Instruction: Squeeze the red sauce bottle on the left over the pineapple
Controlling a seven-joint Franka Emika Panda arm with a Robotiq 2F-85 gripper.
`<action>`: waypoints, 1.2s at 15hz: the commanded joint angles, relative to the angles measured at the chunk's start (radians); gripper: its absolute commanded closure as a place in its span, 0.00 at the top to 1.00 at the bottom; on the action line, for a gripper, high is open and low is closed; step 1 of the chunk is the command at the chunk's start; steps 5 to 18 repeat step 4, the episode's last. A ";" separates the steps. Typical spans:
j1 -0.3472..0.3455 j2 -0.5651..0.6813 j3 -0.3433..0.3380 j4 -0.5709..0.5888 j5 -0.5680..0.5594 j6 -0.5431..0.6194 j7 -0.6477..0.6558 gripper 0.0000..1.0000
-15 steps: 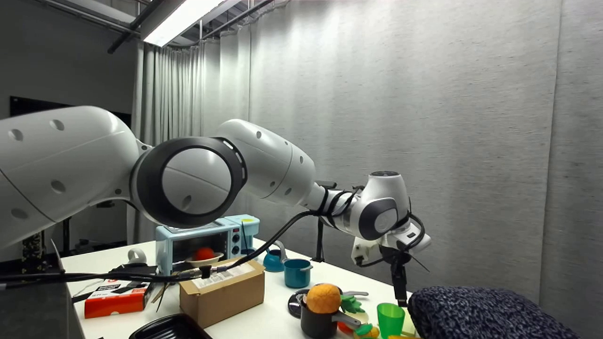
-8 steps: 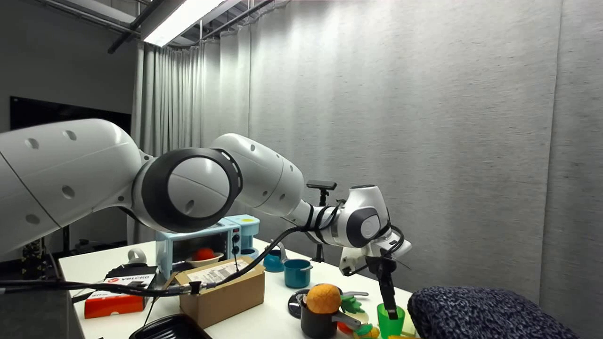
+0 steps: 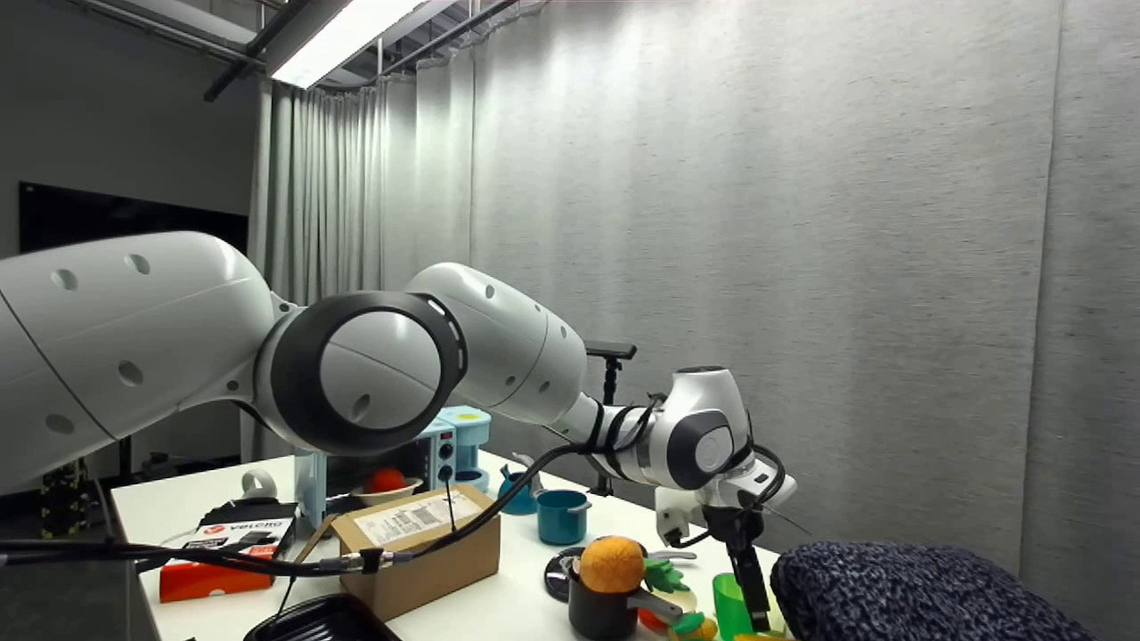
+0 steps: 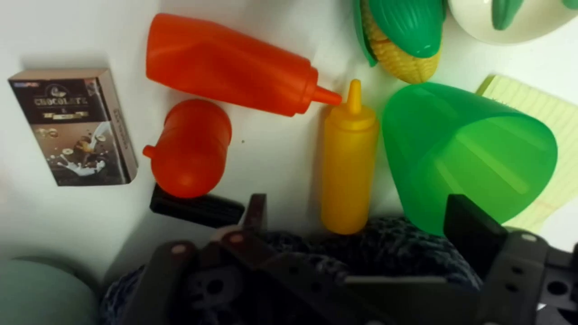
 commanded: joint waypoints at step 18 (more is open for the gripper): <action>-0.015 0.016 0.023 0.006 0.060 0.042 0.025 1.00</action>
